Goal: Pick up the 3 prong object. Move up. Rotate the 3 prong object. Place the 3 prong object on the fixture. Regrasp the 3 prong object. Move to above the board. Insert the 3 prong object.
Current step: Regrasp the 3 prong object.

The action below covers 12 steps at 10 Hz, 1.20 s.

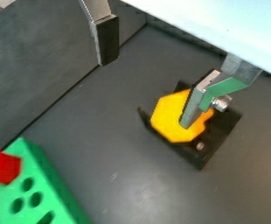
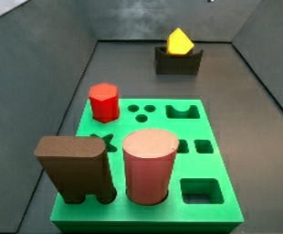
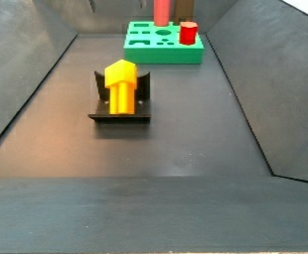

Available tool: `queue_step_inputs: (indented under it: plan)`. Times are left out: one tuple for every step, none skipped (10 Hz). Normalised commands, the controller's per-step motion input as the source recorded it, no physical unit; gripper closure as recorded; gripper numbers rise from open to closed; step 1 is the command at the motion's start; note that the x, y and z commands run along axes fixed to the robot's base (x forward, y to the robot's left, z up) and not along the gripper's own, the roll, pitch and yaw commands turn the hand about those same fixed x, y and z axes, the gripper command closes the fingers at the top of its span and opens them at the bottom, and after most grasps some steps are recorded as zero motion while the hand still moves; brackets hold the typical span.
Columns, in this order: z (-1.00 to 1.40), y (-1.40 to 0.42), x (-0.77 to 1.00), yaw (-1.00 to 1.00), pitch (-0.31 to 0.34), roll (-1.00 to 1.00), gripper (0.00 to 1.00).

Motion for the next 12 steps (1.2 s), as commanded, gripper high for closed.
queue_step_inputs:
  plan:
    - [0.01, -0.02, -0.03, 0.01, 0.008, 1.00, 0.00]
    - [0.00, -0.02, -0.03, 0.01, 0.005, 1.00, 0.00]
    - [0.01, -0.02, -0.03, 0.02, -0.002, 1.00, 0.00]
    - [0.01, -0.02, -0.03, 0.02, -0.006, 1.00, 0.00]
    - [0.01, -0.02, -0.03, 0.02, -0.006, 1.00, 0.00]
    - [0.02, -0.02, -0.02, 0.02, -0.004, 1.00, 0.00]
    - [0.02, -0.02, -0.02, 0.02, 0.001, 1.00, 0.00]
    - [0.01, -0.02, 0.00, 0.02, 0.003, 1.00, 0.00]
    - [-0.01, -0.02, 0.01, 0.03, 0.009, 1.00, 0.00]
    - [-0.01, -0.02, 0.03, 0.03, 0.020, 1.00, 0.00]
    - [-0.01, -0.03, 0.05, 0.03, 0.034, 1.00, 0.00]
    - [-0.01, -0.03, 0.05, 0.04, 0.045, 1.00, 0.00]
